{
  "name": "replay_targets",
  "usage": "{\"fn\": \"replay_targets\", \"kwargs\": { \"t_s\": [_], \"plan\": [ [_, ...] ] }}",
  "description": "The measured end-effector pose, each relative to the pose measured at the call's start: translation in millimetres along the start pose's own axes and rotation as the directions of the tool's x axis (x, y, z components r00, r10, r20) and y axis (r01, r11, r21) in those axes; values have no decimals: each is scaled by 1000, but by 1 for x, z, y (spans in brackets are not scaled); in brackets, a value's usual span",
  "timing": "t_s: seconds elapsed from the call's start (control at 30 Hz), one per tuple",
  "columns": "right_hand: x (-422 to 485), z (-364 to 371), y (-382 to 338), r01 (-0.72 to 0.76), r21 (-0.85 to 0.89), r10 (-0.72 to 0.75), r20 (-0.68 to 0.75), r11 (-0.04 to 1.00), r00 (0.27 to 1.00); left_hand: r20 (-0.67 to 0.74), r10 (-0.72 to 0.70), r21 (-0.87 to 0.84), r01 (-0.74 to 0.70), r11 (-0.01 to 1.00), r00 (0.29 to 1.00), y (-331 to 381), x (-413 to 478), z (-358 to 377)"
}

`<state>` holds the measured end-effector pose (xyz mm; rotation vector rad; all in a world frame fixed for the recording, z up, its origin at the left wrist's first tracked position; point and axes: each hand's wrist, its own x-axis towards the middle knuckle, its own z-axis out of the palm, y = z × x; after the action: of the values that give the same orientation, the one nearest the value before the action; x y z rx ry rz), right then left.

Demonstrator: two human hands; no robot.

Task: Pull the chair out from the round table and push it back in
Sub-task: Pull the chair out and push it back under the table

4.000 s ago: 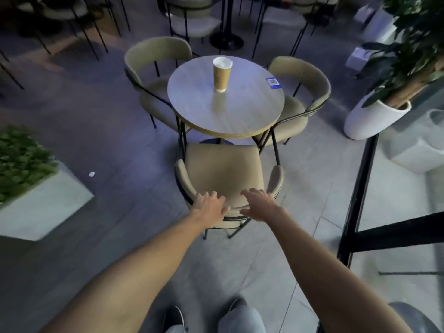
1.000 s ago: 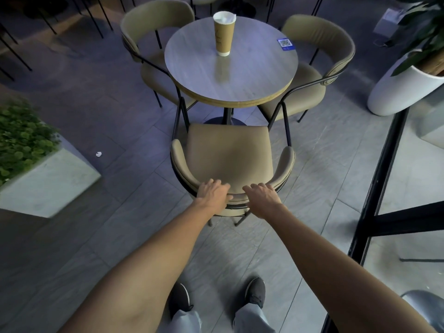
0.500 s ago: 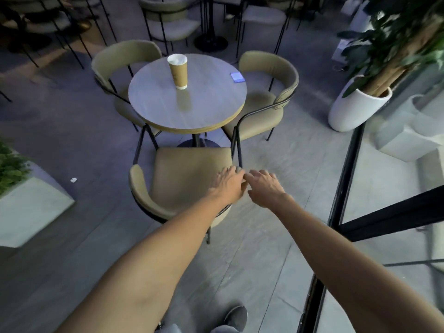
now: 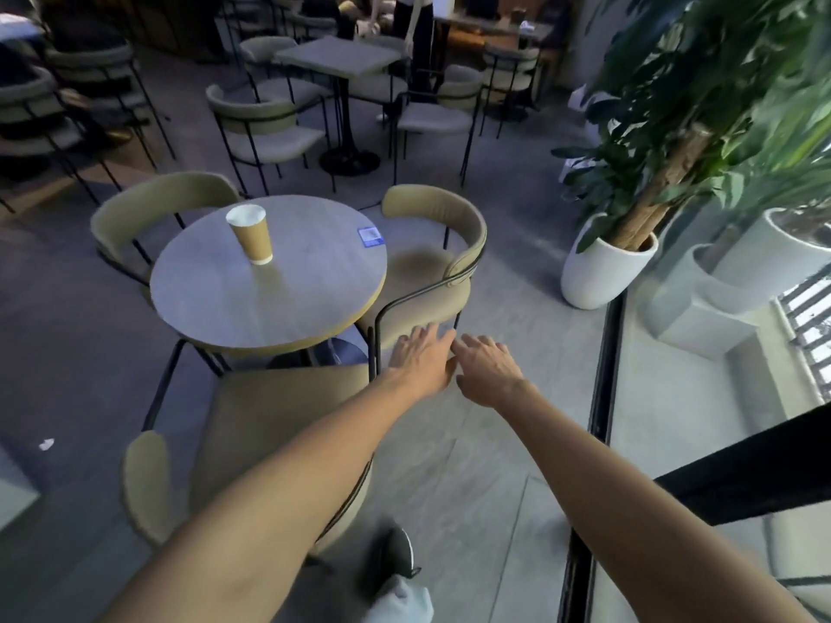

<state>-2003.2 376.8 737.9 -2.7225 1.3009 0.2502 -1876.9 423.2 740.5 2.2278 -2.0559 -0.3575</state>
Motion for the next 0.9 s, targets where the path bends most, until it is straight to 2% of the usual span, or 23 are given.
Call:
{"fn": "replay_targets", "kwargs": {
  "t_s": [0.23,0.43,0.63,0.9],
  "plan": [
    [114,-23,87,-21,-38,22,27,999,999,20,39,-22,-38,999,999,20,150,-11],
    [201,-49,168,-7,-27,8,61,1000,998,29,18,-56,-17,998,999,18,264,-20],
    [314,-67,256,71,-62,-67,55,996,996,33,-91,-66,93,993,995,27,387,-15],
    [447,-92,344,268,-161,-249,127,950,960,14,-367,-176,364,915,930,58,516,4]
  ]
}}
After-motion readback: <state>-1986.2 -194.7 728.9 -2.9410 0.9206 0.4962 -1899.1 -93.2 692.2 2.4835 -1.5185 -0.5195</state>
